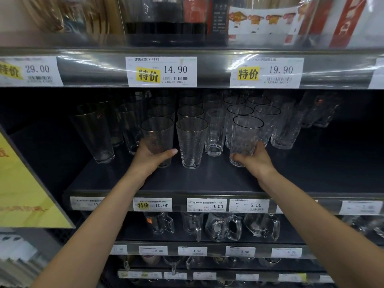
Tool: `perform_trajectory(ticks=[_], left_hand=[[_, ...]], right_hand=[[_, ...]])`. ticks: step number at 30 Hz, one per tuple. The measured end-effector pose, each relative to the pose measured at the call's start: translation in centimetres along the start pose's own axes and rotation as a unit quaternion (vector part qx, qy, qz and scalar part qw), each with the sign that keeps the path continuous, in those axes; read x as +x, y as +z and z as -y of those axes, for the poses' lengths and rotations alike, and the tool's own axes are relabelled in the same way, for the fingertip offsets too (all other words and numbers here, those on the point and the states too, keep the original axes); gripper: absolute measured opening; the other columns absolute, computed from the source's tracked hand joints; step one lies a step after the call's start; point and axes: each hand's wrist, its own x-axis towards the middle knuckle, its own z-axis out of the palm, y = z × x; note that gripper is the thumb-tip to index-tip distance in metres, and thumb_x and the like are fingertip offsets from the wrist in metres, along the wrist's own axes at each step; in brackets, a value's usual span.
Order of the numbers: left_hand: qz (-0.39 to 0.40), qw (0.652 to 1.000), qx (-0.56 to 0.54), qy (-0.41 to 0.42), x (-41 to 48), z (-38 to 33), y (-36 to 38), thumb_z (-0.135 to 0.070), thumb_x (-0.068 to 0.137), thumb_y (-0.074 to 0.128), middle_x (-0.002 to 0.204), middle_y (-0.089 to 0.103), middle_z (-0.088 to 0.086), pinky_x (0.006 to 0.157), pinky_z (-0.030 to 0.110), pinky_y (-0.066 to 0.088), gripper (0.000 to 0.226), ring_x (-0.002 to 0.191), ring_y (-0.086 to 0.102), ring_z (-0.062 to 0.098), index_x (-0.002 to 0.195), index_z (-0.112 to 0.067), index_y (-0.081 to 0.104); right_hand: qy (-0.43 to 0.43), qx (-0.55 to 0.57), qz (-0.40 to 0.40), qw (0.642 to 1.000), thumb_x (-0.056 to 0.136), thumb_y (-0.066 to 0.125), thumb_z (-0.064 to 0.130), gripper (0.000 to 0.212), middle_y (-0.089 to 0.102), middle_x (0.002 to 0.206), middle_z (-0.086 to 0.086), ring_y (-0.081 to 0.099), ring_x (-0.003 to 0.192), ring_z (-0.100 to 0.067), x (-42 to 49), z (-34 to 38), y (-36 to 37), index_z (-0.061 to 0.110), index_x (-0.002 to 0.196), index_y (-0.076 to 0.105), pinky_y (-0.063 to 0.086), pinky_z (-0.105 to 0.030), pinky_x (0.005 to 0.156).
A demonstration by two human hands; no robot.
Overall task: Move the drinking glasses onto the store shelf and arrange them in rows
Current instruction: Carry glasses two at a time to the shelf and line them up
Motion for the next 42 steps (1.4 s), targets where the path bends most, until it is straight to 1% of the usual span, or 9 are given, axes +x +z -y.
perform_trajectory(ticks=[9,13,16,19,23,26,33,38,42], left_hand=[[-0.015,0.993,0.055,-0.101,-2.4,-1.8,-1.6,-0.022,0.079,0.080,0.100,0.062,-0.009,0.091,0.022,0.043,0.043,0.099,0.060,0.008,0.114,-0.022,0.055],[-0.020,0.987,0.099,-0.127,-4.3,-2.2,-2.7,-0.029,0.088,0.072,0.120,0.060,0.000,0.092,0.022,0.036,0.044,0.110,0.052,0.012,0.125,-0.008,0.062],[-0.030,0.984,0.120,-0.124,-5.8,-2.7,-2.6,-0.030,0.088,0.072,0.116,0.067,-0.002,0.101,0.031,0.044,0.023,0.113,0.058,0.016,0.107,-0.018,0.072],[-0.034,0.989,0.103,-0.097,-7.5,-4.4,-0.6,-0.022,0.088,0.070,0.103,0.070,-0.004,0.104,0.042,0.048,0.004,0.107,0.063,0.017,0.088,-0.025,0.072],[0.010,0.998,0.050,-0.049,-10.0,-8.0,4.7,-0.004,0.090,0.065,0.095,0.072,0.006,0.097,0.044,0.053,0.015,0.100,0.068,0.027,0.085,-0.017,0.071],[0.070,0.997,0.020,-0.030,-11.7,-10.2,9.7,-0.007,0.091,0.066,0.091,0.074,0.008,0.092,0.042,0.056,0.008,0.092,0.072,0.022,0.089,-0.012,0.072],[0.172,0.985,-0.018,0.018,-14.9,-15.0,22.0,-0.007,0.092,0.062,0.092,0.076,0.004,0.080,0.028,0.060,0.009,0.086,0.073,0.017,0.092,-0.005,0.071],[0.179,0.983,-0.017,0.033,-15.2,-16.9,30.9,-0.012,0.094,0.062,0.092,0.076,0.000,0.080,0.030,0.060,0.010,0.087,0.073,0.015,0.093,-0.010,0.072],[0.140,0.989,-0.050,0.005,-14.4,-17.4,37.9,-0.023,0.096,0.059,0.093,0.076,0.002,0.083,0.031,0.060,0.019,0.089,0.073,0.015,0.095,-0.009,0.072]], right_hand=[[0.026,-0.014,0.066,0.997,0.074,0.085,0.015,0.088,0.058,0.131,0.002,0.056,0.116,-0.014,-0.2,0.2,-1.4,0.015,0.146,0.033,0.040,-0.024,0.100],[0.048,0.003,0.073,0.996,0.078,0.082,0.024,0.075,0.060,0.126,0.001,0.055,0.115,-0.014,-1.2,0.2,-3.2,0.018,0.140,0.041,0.038,-0.026,0.100],[0.058,0.012,0.057,0.997,0.078,0.080,0.032,0.069,0.064,0.120,0.001,0.057,0.117,-0.014,-2.6,0.6,-5.3,0.019,0.138,0.048,0.041,-0.035,0.108],[0.044,0.031,0.056,0.997,0.084,0.076,0.026,0.045,0.068,0.115,0.000,0.062,0.113,-0.012,-4.6,1.2,-8.2,0.021,0.124,0.059,0.046,-0.037,0.106],[0.021,0.050,0.034,0.998,0.087,0.072,0.020,0.025,0.073,0.110,-0.006,0.068,0.107,-0.014,-7.2,2.0,-13.2,0.018,0.112,0.067,0.050,-0.039,0.103],[0.010,0.049,0.010,0.999,0.090,0.069,0.017,0.021,0.074,0.107,-0.009,0.071,0.102,-0.016,-8.8,2.6,-17.2,0.013,0.110,0.068,0.050,-0.041,0.102],[-0.055,0.035,0.020,0.998,0.081,0.066,0.028,0.032,0.076,0.103,-0.006,0.071,0.102,-0.018,-10.9,2.9,-27.1,0.011,0.108,0.069,0.052,-0.041,0.095],[-0.074,0.020,0.045,0.996,0.075,0.068,0.035,0.037,0.076,0.103,-0.002,0.070,0.104,-0.016,-10.1,1.8,-34.4,0.015,0.107,0.071,0.051,-0.038,0.095],[-0.058,0.011,0.050,0.997,0.086,0.066,0.029,0.025,0.076,0.103,0.000,0.070,0.103,-0.013,-7.2,-0.1,-39.5,0.016,0.107,0.071,0.051,-0.038,0.096]])
